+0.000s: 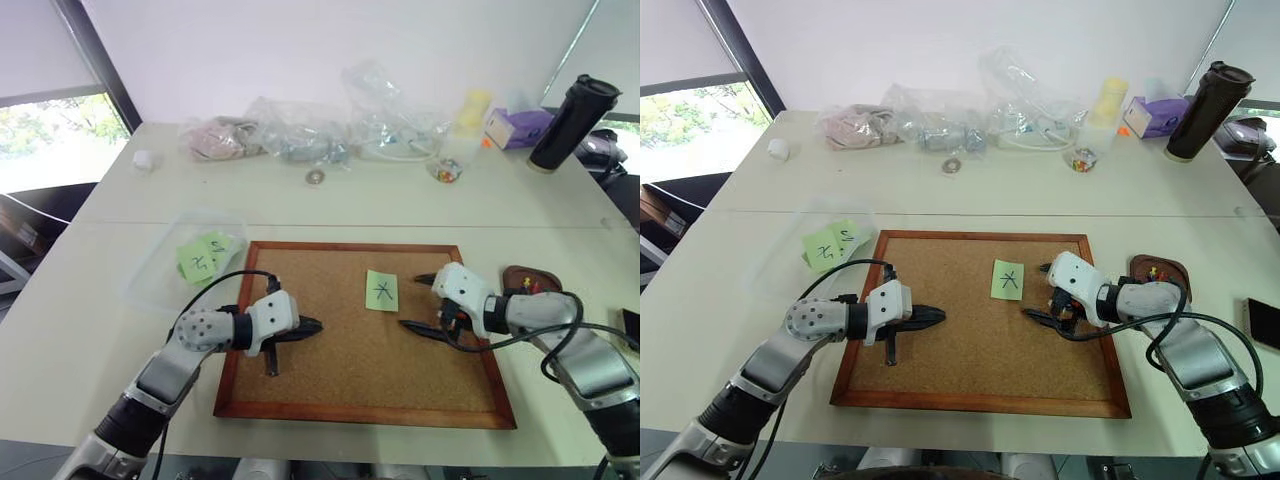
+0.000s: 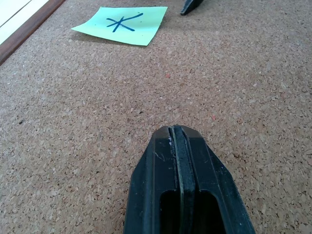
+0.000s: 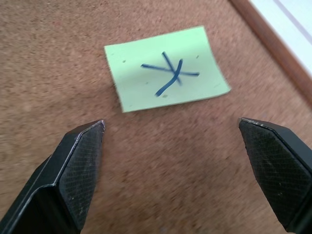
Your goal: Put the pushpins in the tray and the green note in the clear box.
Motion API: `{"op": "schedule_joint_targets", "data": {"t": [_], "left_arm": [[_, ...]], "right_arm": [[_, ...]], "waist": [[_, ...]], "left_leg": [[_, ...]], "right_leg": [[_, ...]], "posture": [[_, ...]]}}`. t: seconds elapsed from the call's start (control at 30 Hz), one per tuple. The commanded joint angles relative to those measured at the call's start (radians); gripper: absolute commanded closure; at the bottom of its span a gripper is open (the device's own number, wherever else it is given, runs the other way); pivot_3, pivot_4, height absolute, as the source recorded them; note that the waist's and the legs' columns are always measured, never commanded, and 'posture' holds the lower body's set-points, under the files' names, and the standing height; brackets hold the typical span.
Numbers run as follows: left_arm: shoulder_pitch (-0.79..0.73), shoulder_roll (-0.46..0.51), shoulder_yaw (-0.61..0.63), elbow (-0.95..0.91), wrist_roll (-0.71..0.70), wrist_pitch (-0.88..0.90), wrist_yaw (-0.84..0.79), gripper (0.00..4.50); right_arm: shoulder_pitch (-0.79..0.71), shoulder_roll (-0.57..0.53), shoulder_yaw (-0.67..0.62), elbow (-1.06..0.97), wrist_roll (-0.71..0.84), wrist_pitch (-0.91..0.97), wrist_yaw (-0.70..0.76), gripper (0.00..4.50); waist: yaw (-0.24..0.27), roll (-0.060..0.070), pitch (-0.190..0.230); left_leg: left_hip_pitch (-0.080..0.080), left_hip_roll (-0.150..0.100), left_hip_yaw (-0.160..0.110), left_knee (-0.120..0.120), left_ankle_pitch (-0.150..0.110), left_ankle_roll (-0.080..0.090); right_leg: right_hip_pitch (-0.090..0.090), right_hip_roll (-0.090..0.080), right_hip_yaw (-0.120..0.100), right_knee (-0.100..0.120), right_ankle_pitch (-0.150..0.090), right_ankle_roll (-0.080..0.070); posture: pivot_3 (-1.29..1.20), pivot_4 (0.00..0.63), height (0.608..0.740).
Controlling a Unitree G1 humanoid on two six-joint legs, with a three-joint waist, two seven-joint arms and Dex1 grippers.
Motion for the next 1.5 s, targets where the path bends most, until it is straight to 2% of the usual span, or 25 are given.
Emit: {"op": "schedule_joint_targets", "data": {"t": [0.03,0.73,0.83,0.97,1.07,1.5], "left_arm": [[0.019,-0.001,-0.051,0.083,0.070,0.050,0.017,4.50],[-0.003,-0.015,-0.051,0.116,0.074,0.042,0.017,4.50],[-0.007,-0.017,-0.051,0.128,0.074,0.036,0.015,4.50],[-0.010,-0.019,-0.051,0.139,0.076,0.028,0.013,4.50],[-0.010,-0.020,-0.050,0.150,0.078,0.018,0.013,4.50],[0.038,-0.002,-0.045,0.083,0.076,0.026,0.025,4.50]], "right_arm": [[-0.028,0.020,0.010,0.050,-0.046,-0.029,-0.012,0.02],[-0.097,0.092,0.043,0.128,-0.118,-0.132,0.022,0.02],[-0.103,0.102,0.044,0.133,-0.124,-0.139,0.019,0.80],[-0.107,0.110,0.049,0.139,-0.133,-0.147,0.021,2.80],[-0.111,0.118,0.056,0.143,-0.143,-0.158,0.023,4.10],[-0.148,0.143,0.052,0.092,-0.146,-0.156,0.013,4.10]], "waist": [[0.000,0.000,0.000],[0.001,0.000,0.000],[0.001,0.000,0.000],[0.002,0.001,0.000],[0.003,0.001,0.000],[0.001,0.000,0.000]], "left_leg": [[0.000,0.000,0.000,0.000,0.000,0.000],[0.010,0.000,-0.001,-0.002,-0.001,0.001],[0.012,0.000,-0.001,-0.003,-0.001,0.001],[0.013,0.000,-0.001,-0.004,-0.001,0.001],[0.013,0.000,-0.001,-0.004,-0.001,0.001],[0.014,-0.004,0.000,-0.013,-0.001,0.001]], "right_leg": [[0.001,0.000,0.000,-0.001,0.000,0.000],[0.013,-0.001,0.000,-0.008,-0.002,-0.004],[0.015,-0.001,0.000,-0.009,-0.002,-0.004],[0.016,-0.001,0.000,-0.010,-0.002,-0.004],[0.015,-0.002,0.000,-0.010,-0.002,-0.004],[0.012,-0.005,0.000,-0.011,-0.002,-0.004]], "posture": [[0.00,0.150,0.740],[0.00,0.150,0.740],[0.00,0.150,0.740],[0.00,0.150,0.740],[0.00,0.150,0.740],[0.00,0.150,0.740]]}}
